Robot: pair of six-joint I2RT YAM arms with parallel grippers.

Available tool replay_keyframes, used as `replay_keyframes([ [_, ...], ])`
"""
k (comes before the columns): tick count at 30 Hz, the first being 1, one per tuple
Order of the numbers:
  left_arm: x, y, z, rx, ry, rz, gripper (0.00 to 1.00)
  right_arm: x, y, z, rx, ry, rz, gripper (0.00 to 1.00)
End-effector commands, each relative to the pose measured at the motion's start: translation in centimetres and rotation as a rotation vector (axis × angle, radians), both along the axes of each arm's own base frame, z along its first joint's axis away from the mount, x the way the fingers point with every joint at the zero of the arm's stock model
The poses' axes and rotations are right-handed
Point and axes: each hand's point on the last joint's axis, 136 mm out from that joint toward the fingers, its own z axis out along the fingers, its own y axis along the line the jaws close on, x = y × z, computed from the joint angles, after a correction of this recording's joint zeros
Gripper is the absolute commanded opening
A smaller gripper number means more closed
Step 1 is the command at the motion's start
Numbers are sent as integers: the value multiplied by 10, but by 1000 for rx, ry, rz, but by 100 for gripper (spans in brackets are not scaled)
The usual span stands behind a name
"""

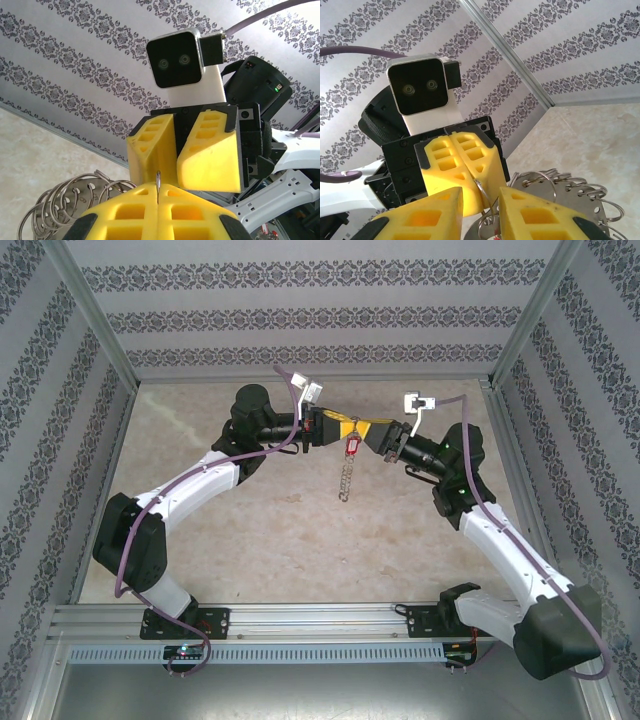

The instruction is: Put the keys on the keyring

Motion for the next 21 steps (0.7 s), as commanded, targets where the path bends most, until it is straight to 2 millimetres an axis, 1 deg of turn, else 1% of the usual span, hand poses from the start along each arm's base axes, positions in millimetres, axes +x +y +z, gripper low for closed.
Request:
replay_keyframes([
  [1,-3,-3,14,-42,-57,-6,0,-5,3,7,16,-41,42,26],
  [4,-3,-3,13,-41,-53,-5,0,-6,6,7,15,-44,53,25],
  [6,-2,-3,12,-41,-52,-4,0,-7,7,7,13,-48,58,20],
  [8,-2,-4,11,-40,-49,-4,0,-7,7,7,12,-49,58,13],
  [10,-1,-4,11,-41,-49,-4,0,-7,7,7,7,-53,57,0],
  [13,1,-4,8,-28,-36,7,0,-5,6,5,-13,-48,57,0],
  [14,4,-2,7,-16,-37,26,4,-5,5,4,-23,-45,62,0],
  [16,11,8,6,16,-50,75,22,-5,3,-1,-56,-40,74,0],
  [17,13,14,7,29,-59,97,29,-5,2,-5,-78,-31,79,0],
  [19,20,30,10,60,-80,145,37,-7,4,-14,-134,-32,108,0],
  [21,22,41,11,105,-96,163,40,-10,5,-20,-171,-35,136,0],
])
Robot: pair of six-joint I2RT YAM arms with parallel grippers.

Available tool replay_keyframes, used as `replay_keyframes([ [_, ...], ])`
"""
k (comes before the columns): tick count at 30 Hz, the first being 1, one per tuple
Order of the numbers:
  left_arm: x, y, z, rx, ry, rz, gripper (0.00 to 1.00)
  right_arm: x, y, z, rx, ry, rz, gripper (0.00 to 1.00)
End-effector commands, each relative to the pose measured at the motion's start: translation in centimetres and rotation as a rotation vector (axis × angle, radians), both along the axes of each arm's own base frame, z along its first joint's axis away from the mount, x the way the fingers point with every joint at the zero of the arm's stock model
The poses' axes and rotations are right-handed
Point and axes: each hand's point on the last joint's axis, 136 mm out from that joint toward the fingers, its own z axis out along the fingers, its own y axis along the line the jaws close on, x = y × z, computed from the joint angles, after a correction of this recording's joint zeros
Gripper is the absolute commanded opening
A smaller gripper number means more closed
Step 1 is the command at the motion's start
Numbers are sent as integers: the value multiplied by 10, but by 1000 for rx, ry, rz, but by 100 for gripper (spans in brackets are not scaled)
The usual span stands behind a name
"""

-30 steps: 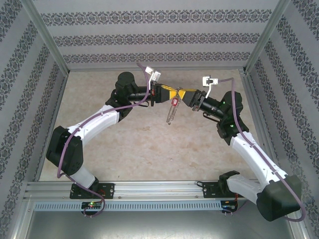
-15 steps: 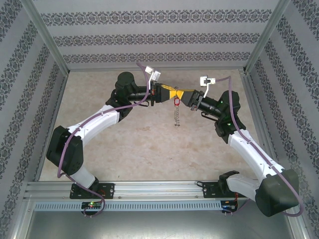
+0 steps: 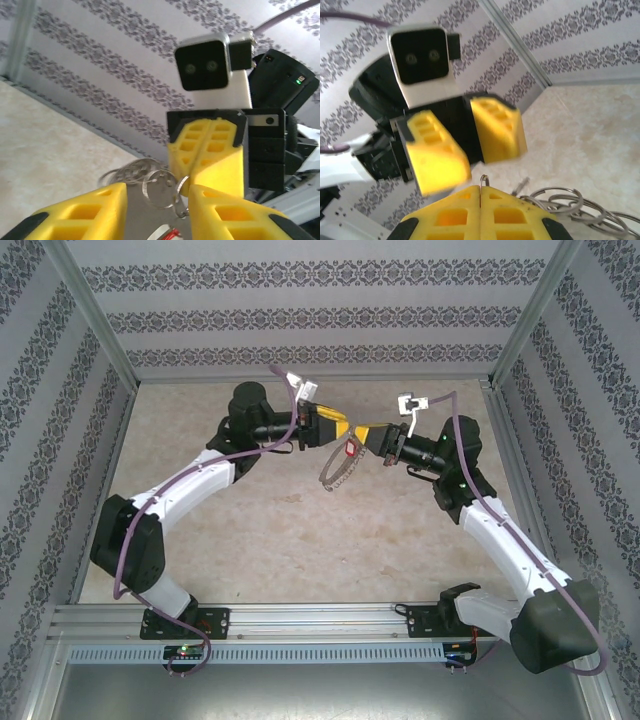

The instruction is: Put the keys on the keyring

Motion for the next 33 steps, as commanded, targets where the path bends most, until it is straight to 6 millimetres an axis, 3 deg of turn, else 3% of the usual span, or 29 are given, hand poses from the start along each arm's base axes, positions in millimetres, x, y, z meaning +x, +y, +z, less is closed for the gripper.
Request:
replay_keyframes([
  [1,-1,26,26,65,-115,47,42,-11,3,-1,-78,-57,85,0],
  [5,-13,26,18,153,-110,-46,42,-17,7,-5,-95,-76,152,0],
  [11,-30,18,0,209,-65,-192,29,-17,12,-8,-106,-81,208,0],
  [15,-42,9,-9,234,-51,-250,27,-14,13,-11,-108,-73,219,0],
  [23,-38,5,-25,258,-22,-252,31,-17,12,-8,-102,-88,232,0],
  [33,-42,-1,-25,224,-11,-301,31,-18,13,-4,-97,-98,237,0],
])
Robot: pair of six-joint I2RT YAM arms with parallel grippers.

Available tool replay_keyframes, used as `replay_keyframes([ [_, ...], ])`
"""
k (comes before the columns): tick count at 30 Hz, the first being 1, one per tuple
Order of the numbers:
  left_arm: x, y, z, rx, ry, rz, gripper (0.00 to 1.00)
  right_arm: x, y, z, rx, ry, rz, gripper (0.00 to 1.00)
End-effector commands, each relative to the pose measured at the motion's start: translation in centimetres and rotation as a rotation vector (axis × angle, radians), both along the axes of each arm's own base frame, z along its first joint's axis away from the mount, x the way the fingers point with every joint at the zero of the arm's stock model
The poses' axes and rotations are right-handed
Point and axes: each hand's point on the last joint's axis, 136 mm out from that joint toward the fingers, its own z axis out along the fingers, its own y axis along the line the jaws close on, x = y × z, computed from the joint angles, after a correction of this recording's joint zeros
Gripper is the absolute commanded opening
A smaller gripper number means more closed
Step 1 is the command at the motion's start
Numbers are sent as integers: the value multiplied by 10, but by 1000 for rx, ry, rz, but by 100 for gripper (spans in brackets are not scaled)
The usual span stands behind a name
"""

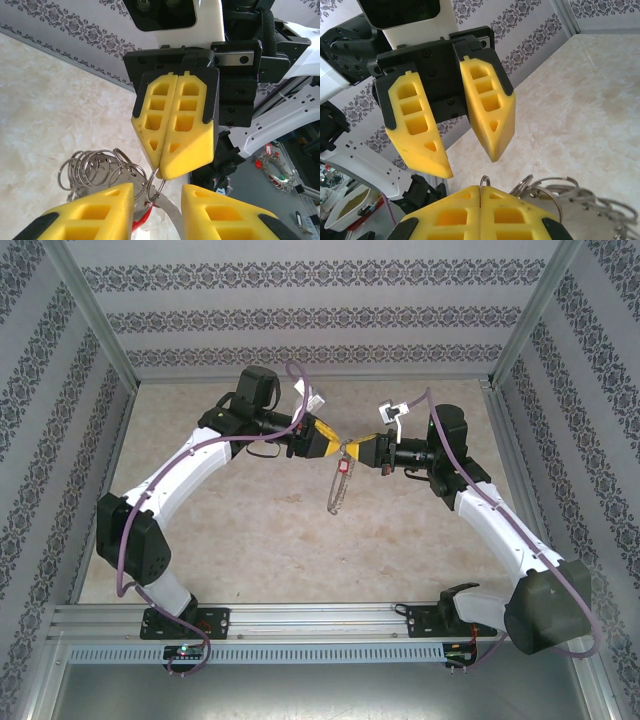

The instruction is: Put the keys on the keyring

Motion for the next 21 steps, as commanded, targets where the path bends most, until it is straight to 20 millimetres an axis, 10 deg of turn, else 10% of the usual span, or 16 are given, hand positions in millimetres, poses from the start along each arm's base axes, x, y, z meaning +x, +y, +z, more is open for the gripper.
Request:
replay_keyframes([
  [1,-7,-7,3,-29,-5,-60,31,-4,-2,27,29,-104,30,0],
  [16,-15,-19,7,-73,-3,-120,28,-3,-2,28,31,-106,29,0],
  [21,-18,-19,11,-84,-12,-129,11,-3,-2,26,29,-106,26,0],
])
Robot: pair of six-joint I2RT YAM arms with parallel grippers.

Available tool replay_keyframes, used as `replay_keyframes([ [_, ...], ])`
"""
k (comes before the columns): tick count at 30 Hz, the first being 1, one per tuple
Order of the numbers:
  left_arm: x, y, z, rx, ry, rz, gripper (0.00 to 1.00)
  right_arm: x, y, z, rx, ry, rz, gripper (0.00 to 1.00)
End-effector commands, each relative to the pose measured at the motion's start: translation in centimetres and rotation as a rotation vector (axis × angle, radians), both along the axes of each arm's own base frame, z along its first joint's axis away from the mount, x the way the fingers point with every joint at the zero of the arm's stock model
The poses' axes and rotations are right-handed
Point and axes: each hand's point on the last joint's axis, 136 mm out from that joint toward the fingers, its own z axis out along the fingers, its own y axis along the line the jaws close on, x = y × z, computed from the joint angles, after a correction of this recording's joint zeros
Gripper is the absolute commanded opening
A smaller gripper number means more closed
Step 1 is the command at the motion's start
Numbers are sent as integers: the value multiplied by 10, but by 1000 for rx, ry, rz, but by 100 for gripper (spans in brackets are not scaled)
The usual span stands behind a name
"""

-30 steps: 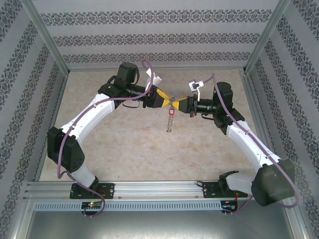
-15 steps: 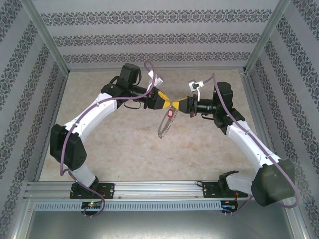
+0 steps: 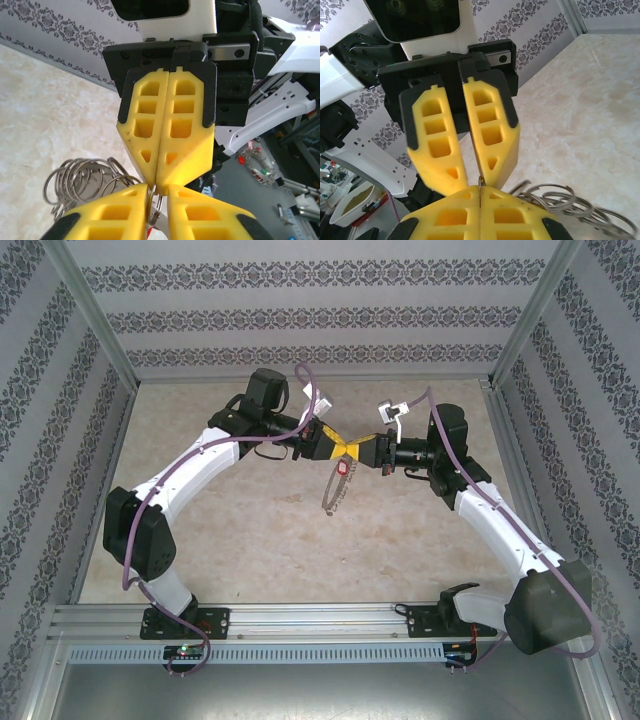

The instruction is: Put the keys on the keyring

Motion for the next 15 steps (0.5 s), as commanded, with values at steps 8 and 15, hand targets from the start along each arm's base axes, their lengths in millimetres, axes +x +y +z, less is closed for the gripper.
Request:
replay_keyframes([
  [8,-16,-3,16,-68,-54,-77,0,5,-5,27,24,-97,-18,3],
  [15,-20,-1,27,-85,-100,-81,0,-8,-27,39,38,-129,-115,48],
])
